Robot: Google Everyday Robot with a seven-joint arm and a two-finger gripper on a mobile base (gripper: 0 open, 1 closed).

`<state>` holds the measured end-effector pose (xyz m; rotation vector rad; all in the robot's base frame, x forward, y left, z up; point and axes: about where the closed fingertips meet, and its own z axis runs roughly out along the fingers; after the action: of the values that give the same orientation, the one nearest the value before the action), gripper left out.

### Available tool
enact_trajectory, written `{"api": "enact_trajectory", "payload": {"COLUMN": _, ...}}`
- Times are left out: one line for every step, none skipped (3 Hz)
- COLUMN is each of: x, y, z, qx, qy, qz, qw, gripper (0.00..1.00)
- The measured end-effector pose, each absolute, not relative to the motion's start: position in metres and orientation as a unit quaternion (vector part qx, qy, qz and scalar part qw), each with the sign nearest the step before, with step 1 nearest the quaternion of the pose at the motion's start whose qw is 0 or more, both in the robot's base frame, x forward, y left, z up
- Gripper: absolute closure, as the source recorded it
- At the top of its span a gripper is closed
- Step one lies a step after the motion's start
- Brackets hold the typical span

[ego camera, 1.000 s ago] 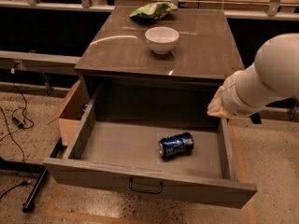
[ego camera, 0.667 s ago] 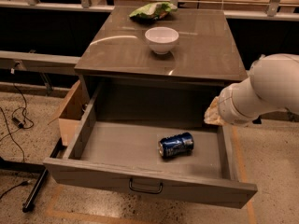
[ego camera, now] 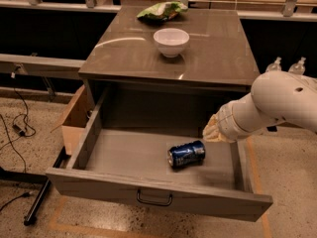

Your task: Pick pepsi can from top drawer and place on counter

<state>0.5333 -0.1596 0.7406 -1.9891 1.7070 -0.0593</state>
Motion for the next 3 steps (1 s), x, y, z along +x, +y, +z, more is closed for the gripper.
{"api": "enact_trajectory", "payload": {"x": 0.530, "y": -0.146, "z": 0.728, "qx": -0.763, "qy": 0.595, "qz": -0.013, "qw": 0.253, "gripper": 0.22}}
{"api": "enact_trajectory", "payload": {"x": 0.526, "y": -0.134, "z": 0.716, "qx": -0.794, "qy": 0.556, "qz": -0.016, "qw": 0.244, "gripper": 0.01}}
{"api": "enact_trajectory", "payload": {"x": 0.526, "y": -0.119, "z": 0.707, "qx": -0.813, "qy": 0.531, "qz": -0.017, "qw": 0.237, "gripper": 0.00}}
